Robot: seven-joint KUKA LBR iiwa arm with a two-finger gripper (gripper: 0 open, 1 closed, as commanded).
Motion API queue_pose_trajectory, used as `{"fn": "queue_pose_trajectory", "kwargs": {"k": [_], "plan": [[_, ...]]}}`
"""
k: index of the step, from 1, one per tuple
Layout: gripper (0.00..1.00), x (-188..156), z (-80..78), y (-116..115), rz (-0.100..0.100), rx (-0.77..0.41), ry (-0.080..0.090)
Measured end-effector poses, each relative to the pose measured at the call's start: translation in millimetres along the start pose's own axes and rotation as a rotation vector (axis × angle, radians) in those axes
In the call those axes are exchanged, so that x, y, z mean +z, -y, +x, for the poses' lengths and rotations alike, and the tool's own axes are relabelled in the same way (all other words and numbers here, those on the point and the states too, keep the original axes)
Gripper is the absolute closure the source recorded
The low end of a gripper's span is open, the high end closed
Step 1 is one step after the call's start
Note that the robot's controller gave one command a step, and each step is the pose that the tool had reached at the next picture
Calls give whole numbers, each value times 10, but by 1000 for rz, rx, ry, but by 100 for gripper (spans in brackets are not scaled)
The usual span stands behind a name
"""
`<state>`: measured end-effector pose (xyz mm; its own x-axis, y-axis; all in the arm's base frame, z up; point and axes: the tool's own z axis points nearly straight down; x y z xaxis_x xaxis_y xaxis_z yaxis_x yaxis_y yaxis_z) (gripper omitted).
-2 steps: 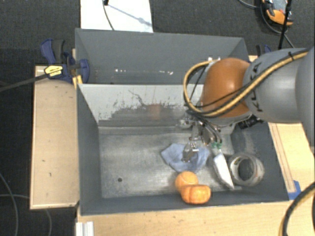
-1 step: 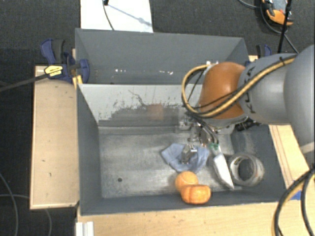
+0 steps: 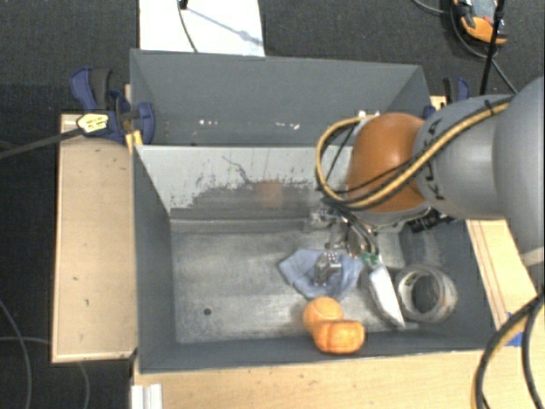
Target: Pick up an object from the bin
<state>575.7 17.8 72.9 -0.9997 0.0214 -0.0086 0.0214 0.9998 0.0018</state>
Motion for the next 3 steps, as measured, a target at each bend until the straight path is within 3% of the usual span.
{"fn": "queue_pose_trajectory", "kwargs": {"k": [1,2,3], "plan": [[0,-2,-101,-2,1,-14,-5],[100,-22,-9,-7,0,-1,-9],[100,-22,-9,-7,0,-1,-9]]}}
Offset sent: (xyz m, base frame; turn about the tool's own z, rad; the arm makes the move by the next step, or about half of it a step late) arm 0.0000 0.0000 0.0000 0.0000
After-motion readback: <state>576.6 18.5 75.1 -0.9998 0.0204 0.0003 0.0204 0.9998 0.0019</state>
